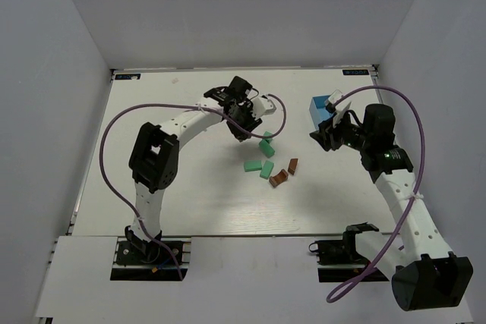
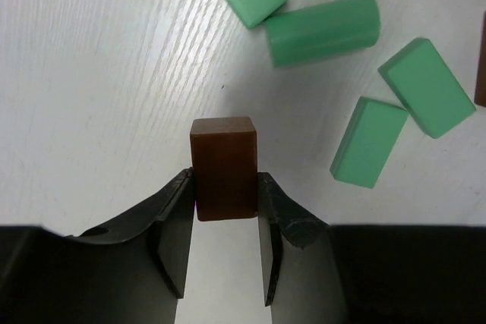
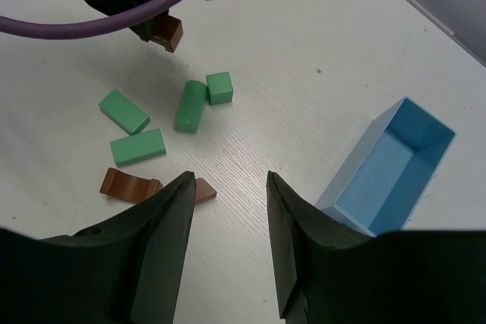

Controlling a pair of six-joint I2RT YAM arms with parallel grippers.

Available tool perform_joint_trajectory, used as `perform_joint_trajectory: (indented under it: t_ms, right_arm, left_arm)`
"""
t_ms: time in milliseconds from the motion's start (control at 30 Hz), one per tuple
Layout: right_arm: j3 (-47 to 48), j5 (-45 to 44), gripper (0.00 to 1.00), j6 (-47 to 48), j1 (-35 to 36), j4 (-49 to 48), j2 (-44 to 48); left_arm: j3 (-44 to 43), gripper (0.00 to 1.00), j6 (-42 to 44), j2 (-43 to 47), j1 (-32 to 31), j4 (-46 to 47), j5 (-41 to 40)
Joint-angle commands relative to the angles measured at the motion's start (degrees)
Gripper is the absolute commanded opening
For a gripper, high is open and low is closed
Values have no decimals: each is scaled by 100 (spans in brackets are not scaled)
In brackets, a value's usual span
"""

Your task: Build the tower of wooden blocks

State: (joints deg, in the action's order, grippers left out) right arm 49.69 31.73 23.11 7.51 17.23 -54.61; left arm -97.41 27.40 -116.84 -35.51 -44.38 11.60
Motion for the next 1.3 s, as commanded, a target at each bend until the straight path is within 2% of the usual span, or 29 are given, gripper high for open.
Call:
perform_joint_trajectory:
  t_ms: [0, 100, 267, 500, 667, 967, 1267]
  right_arm:
    - [-39, 263, 49, 97, -39, -115, 170]
    - [-74, 351, 49, 114, -57, 17, 249]
    - [-82, 448, 49, 158, -92, 69, 328]
    - [-100, 572, 49, 202, -118, 87, 363]
    - [-109, 572, 49, 202, -135, 87, 337]
    - [-100, 589, 49, 211, -153, 96, 311]
    - [-126, 616, 49, 237, -171, 96, 310]
  left_arm:
    - [-463, 3, 1179, -242, 131, -527, 1106]
    - [-779, 3, 1584, -471, 245, -825, 1537]
    - [-1386, 3, 2067, -963, 299, -1117, 1591]
    - [-1229, 4, 2639, -955, 412, -1055, 1197]
    - [-1026, 4, 3315, -736, 466, -1108, 1337]
    - [-1035, 4, 3509, -788, 518, -1178, 1337]
    - [-1035, 12, 3334, -788, 518, -1178, 1389]
